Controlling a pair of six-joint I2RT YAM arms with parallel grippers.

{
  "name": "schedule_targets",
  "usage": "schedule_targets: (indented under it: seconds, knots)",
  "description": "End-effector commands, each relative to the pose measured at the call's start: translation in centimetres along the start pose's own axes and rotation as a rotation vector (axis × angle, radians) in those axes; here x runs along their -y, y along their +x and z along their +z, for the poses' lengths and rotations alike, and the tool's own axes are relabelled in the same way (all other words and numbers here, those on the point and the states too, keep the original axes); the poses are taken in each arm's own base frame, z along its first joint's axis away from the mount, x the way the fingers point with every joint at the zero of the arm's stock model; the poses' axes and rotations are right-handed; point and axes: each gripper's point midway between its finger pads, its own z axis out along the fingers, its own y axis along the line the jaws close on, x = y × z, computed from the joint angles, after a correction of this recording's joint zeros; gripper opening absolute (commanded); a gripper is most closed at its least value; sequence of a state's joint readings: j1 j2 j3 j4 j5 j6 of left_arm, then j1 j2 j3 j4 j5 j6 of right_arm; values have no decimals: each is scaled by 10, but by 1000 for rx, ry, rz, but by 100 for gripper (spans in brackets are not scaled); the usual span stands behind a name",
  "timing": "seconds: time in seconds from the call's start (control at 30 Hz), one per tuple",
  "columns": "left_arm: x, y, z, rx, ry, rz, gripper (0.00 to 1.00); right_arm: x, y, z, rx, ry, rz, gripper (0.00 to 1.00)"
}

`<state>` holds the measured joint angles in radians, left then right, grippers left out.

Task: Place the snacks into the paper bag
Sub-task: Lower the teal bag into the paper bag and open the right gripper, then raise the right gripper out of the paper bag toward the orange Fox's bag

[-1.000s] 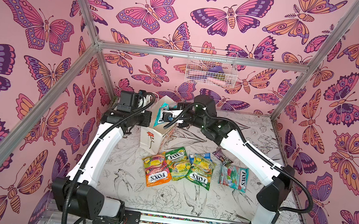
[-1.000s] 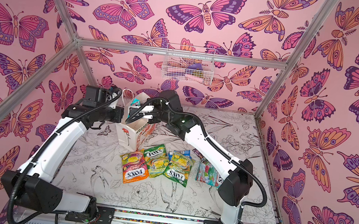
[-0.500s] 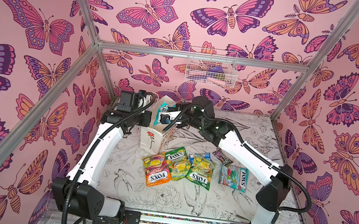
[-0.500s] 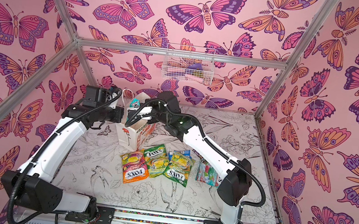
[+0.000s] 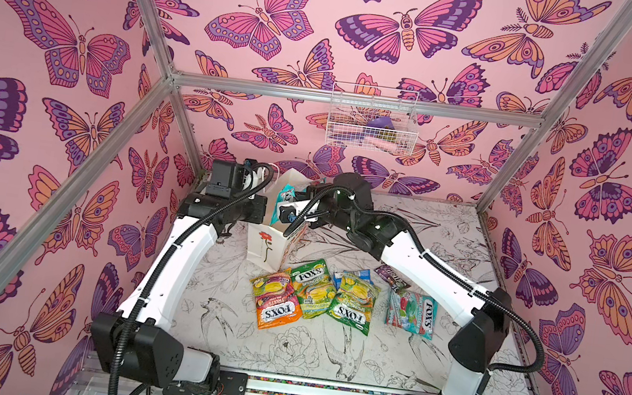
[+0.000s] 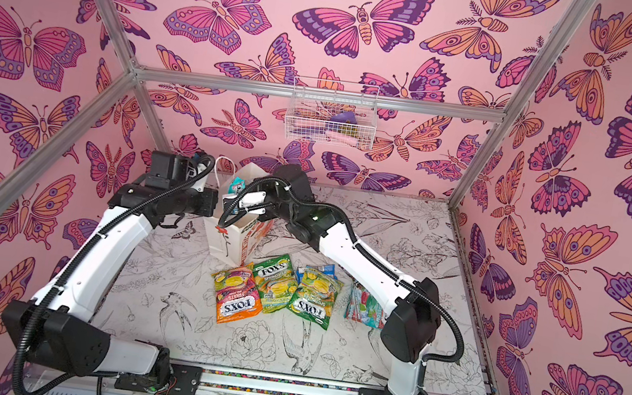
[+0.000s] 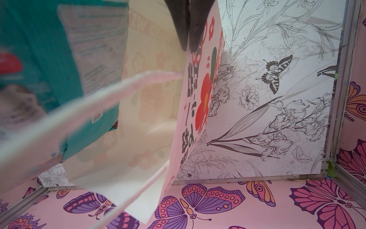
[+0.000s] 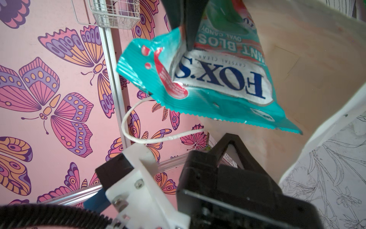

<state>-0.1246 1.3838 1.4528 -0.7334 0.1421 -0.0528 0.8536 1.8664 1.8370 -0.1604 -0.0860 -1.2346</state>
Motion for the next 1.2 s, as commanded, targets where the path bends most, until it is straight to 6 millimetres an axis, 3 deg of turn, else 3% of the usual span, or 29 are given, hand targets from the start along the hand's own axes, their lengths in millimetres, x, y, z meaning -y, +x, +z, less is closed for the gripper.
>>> schedule_targets:
  seconds: [0.0, 0.27, 0.6, 0.93, 1.17]
  knots:
    - [2, 1, -5, 5, 14, -4, 0, 8, -9, 1, 23, 40, -20, 0]
    - [2, 1, -6, 5, 16, -5, 0, 3, -11, 3, 25, 30, -13, 1]
    - [1, 1, -6, 6, 16, -9, 0, 6, -13, 1, 34, 40, 11, 28]
    - [-1, 1, -4, 3, 14, -15, 0, 12, -14, -4, 32, 65, 16, 39]
    - [-3, 0, -6, 8, 12, -20, 0, 17, -18, -18, 48, 96, 90, 48]
